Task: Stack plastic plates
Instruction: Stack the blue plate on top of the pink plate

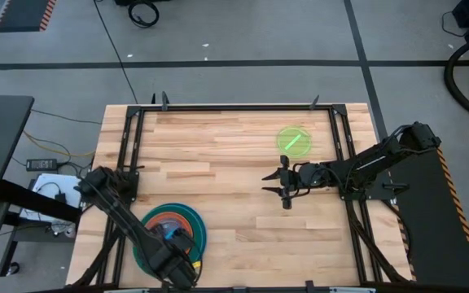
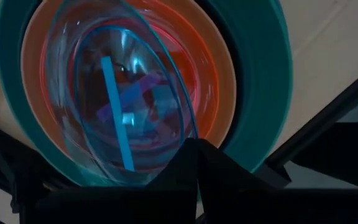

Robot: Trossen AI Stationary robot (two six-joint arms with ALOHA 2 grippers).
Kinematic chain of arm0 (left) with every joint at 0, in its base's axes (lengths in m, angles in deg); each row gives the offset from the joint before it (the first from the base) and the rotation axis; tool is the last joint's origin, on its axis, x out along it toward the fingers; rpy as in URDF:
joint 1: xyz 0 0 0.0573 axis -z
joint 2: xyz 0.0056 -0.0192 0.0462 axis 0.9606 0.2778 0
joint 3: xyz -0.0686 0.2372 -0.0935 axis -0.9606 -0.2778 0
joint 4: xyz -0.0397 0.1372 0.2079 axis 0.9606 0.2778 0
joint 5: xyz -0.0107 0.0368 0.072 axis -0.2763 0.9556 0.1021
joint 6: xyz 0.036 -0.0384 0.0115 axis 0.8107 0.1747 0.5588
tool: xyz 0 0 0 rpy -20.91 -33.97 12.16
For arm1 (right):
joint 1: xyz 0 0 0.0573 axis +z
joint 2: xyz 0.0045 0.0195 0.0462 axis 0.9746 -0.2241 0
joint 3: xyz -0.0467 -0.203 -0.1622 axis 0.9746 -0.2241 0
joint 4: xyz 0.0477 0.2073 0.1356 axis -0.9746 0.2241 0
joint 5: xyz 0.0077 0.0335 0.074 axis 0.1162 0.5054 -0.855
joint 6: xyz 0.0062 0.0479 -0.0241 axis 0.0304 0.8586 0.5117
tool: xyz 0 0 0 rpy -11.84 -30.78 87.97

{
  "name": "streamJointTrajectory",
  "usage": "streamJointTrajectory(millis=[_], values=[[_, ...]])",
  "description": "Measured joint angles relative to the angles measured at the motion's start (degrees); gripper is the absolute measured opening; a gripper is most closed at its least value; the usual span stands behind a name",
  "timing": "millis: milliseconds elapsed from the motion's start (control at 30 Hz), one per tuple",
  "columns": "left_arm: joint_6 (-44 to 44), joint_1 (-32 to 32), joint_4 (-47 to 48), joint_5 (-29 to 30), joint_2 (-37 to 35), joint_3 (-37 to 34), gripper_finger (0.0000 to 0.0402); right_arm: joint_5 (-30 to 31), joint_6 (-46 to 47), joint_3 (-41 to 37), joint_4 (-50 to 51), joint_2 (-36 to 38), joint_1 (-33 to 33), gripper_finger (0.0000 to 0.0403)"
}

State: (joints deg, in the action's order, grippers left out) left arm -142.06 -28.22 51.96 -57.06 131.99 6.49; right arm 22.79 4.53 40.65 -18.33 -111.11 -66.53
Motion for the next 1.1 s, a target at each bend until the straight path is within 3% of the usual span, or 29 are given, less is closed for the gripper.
streamJointTrajectory(millis=[633, 867, 1100], values=[[0.3, 0.3, -0.4, 1.4, 5.4, 0.0, 0.0014, -0.2, 0.0, 0.0, 0.2, 0.0, -0.5, 0.0153], [0.4, 0.5, -0.7, 2.3, 5.5, 0.0, 0.0043, -0.2, 0.0, 0.0, 0.3, 0.0, -0.5, 0.0153], [0.4, 0.3, -1.9, 2.3, 5.5, 0.0, 0.0103, -0.2, 0.0, 0.0, 0.3, 0.0, -0.5, 0.0153]])
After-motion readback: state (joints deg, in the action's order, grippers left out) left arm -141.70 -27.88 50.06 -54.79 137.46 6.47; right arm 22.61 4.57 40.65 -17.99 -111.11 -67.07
